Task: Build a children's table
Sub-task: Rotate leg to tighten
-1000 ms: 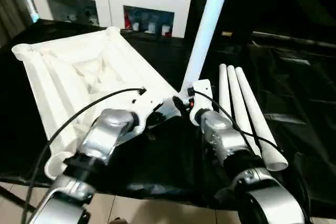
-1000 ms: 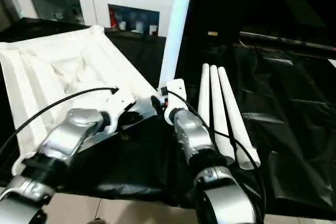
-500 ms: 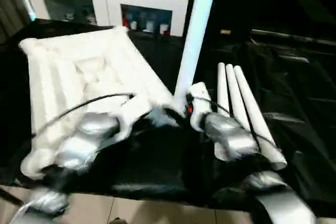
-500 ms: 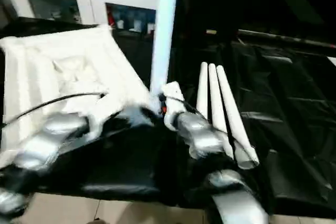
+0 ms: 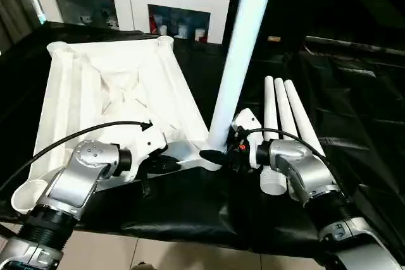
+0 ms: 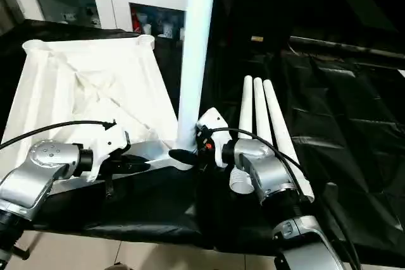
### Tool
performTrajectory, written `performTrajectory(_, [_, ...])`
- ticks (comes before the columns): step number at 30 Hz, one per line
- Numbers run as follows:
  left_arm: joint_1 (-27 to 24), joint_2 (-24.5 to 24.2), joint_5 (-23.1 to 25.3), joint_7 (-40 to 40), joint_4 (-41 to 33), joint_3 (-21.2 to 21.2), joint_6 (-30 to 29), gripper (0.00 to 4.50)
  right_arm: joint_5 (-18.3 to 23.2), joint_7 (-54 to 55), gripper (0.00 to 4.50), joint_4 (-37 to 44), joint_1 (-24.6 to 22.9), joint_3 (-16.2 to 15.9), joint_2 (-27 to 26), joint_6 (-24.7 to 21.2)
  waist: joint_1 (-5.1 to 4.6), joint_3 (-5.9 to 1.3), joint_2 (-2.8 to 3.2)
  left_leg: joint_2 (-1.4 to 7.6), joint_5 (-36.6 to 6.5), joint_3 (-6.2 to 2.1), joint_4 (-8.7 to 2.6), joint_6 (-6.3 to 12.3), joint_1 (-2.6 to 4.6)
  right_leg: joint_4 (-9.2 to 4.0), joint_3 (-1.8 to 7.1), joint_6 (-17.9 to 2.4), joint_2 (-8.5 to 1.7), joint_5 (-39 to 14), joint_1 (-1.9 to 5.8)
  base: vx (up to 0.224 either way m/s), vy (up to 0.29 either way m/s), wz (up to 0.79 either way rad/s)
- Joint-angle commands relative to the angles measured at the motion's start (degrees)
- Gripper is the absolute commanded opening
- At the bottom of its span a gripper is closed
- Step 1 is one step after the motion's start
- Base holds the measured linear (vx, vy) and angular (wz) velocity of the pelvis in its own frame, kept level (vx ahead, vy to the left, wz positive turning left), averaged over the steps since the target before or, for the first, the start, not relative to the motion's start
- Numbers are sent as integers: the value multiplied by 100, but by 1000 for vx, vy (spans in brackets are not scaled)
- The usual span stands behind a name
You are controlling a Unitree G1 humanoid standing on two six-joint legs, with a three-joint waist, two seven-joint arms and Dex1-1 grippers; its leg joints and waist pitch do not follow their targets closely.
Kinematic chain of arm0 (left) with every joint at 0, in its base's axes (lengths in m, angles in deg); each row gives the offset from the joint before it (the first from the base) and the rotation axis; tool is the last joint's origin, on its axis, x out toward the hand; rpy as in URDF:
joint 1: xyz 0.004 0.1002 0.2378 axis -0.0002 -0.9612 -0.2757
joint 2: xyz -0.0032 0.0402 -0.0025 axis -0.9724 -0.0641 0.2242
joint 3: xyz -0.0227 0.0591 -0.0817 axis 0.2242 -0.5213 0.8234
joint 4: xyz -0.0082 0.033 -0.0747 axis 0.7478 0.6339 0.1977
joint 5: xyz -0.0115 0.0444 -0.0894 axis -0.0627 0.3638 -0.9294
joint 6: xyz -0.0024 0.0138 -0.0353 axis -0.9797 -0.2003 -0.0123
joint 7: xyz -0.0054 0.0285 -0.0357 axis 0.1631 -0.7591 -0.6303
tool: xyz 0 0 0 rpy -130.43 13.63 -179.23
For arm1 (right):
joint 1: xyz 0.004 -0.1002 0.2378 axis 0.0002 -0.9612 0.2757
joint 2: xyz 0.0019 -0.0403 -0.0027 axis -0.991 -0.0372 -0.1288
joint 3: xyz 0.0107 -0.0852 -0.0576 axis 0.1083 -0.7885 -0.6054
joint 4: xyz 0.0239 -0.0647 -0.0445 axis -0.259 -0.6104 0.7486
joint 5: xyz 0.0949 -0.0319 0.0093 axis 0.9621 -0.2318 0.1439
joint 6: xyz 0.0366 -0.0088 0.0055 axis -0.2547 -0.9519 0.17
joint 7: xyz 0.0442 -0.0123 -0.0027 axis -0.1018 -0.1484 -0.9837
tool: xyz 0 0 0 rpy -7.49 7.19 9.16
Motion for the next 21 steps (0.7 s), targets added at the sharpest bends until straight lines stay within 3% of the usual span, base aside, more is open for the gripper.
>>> performTrajectory(1, [-95,130,-280,-89,-44,-10,73,0,69,-24,344,105,10,-6,31,-89,2,-343,28,247,-1241,-70,-385,29,43,-481,331,-918,-492,-1563,256,0,0,0])
performTrajectory(7, [-109,156,-274,-60,-74,-20,39,0,-18,64,295,182,-150,-104,-9,-178,10,-340,12,253,-1208,-70,-386,33,46,-483,331,-870,-497,-1610,257,0,0,0])
performTrajectory(10, [-63,279,-227,123,-15,-16,5,0,-139,591,280,-104,-128,27,-173,-73,-1,-335,12,245,-1251,-70,-389,7,44,-492,329,-862,-498,-1701,248,0,0,0])
performTrajectory(12, [26,439,-149,365,76,-19,-28,0,-286,1231,277,-437,-39,156,-314,12,-28,-297,12,238,-1495,-82,-409,-85,52,-541,325,-782,-510,-2162,227,0,0,0])
performTrajectory(15, [237,785,23,907,321,-13,-119,0,-369,2169,276,-827,78,391,-537,-13,-49,-296,4,229,-1716,-103,-402,-168,104,-624,325,-565,-541,-2868,195,0,0,0])
performTrajectory(19, [577,1247,247,1647,761,7,-254,0,-234,3106,275,-1147,213,758,-877,-121,-41,-316,3,226,-1587,-96,-402,-153,96,-608,332,-502,-514,-2673,188,0,0,0])
performTrajectory(20, [707,1410,326,1917,930,6,-306,0,-169,3452,275,-1298,289,890,-1024,-113,-18,-336,35,233,-1514,-94,-394,-181,119,-585,334,-543,-513,-2458,174,0,0,0])
performTrajectory(21, [882,1644,425,2323,1157,29,-402,0,-82,3904,275,-1531,418,1049,-1233,-102,-29,-334,14,224,-1517,-77,-389,-181,119,-572,338,-593,-498,-2292,165,0,0,0])
